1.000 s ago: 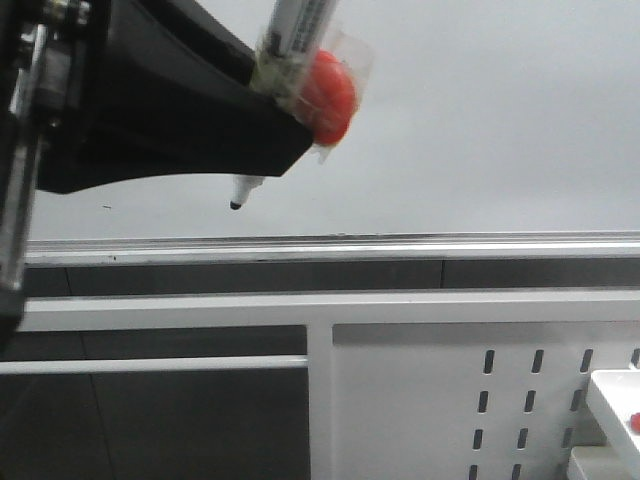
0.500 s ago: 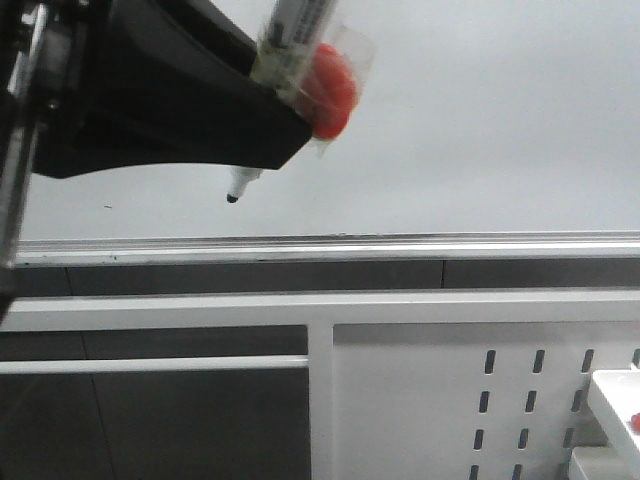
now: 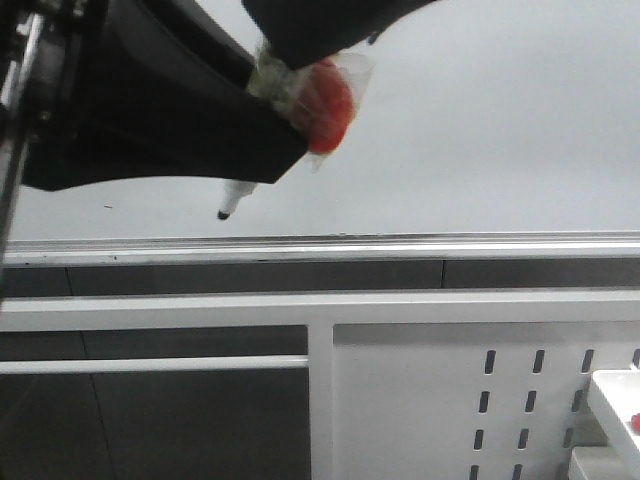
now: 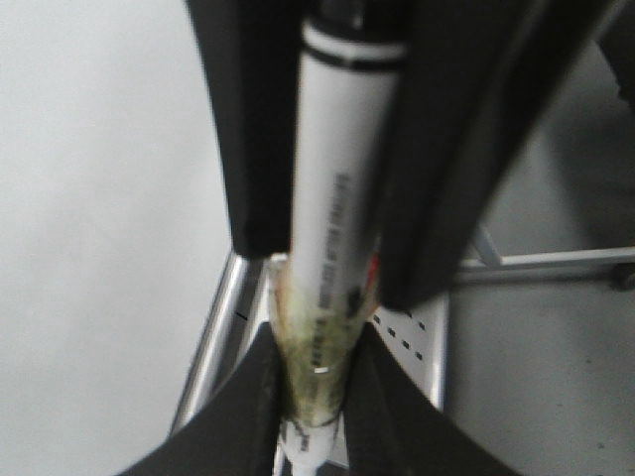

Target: Write number 1 on whiteboard

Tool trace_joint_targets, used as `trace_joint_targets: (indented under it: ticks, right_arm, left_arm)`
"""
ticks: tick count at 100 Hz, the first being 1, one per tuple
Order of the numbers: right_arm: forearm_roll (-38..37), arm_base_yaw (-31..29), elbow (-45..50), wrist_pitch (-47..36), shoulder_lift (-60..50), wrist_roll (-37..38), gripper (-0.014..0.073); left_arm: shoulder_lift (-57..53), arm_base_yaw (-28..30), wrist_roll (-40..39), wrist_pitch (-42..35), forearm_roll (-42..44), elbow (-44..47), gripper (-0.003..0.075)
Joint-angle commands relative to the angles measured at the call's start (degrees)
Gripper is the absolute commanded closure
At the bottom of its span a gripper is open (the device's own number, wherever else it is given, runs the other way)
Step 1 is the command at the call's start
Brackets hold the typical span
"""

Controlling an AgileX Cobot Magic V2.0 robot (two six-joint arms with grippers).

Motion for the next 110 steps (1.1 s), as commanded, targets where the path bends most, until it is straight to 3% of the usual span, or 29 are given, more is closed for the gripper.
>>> trace_joint_targets:
  ticks: [1,4,21,33,40,55,62,73,85,110]
  right_arm:
    - [1.80,-0.07,-2.02,-3.93,-0.57,-0.08,0.0629]
    - [1.80,-0.07,-2.02,-3.69,-0.57,-0.08,0.0669]
    - [1.81,-0.07,-2.02,-3.58,-0.57,-0.08,0.0669]
    - [1.70,-0.07,-2.02,-3.77,-0.57,-0.08,0.0663]
    - [0.31,-0.07,-1.86,-3.55,-1.46,-0.08,0.0662]
    - [-5.28,-0.18,-1.03,-3.68,-5.03,-0.08,0.0662]
    - [-7.31,-0.18,-0.26,-4.42,-7.41,-0.08,0.0662]
    - [-8.79,-1.46,2.08,-5.90,-12.38,-0.08,0.0661]
    - [-9.40,-5.34,6.44,-10.16,-17.95,-0.08,0.0661]
    - [-9.81,-16.72,18.07,-36.27,-23.17,-0.08,0.0664]
  left_arm:
    - [-1.03,-0.41,0.36,-4.43,0.30,-1.89,0.0740]
    - [-1.03,-0.41,0.36,-4.43,0.30,-1.89,0.0740]
    - [-1.03,-0.41,0.36,-4.43,-0.01,-1.89,0.0740]
    - [-1.28,-0.41,0.36,-4.56,-6.34,-1.89,0.0715]
    - [-2.22,-0.41,0.36,-4.56,-10.53,-1.89,0.0608]
    - [-6.29,-0.41,0.36,-4.12,-18.73,-1.89,0.0223]
    - [-9.56,-0.41,0.36,-2.69,-21.26,-1.89,0.0146]
    - [-16.16,-0.41,0.36,-1.01,-24.43,-1.89,0.0210]
    - [-25.15,-0.17,0.36,-1.28,-26.56,-1.14,0.0393]
    - [-43.34,7.03,0.36,-3.07,-26.75,3.89,0.0649]
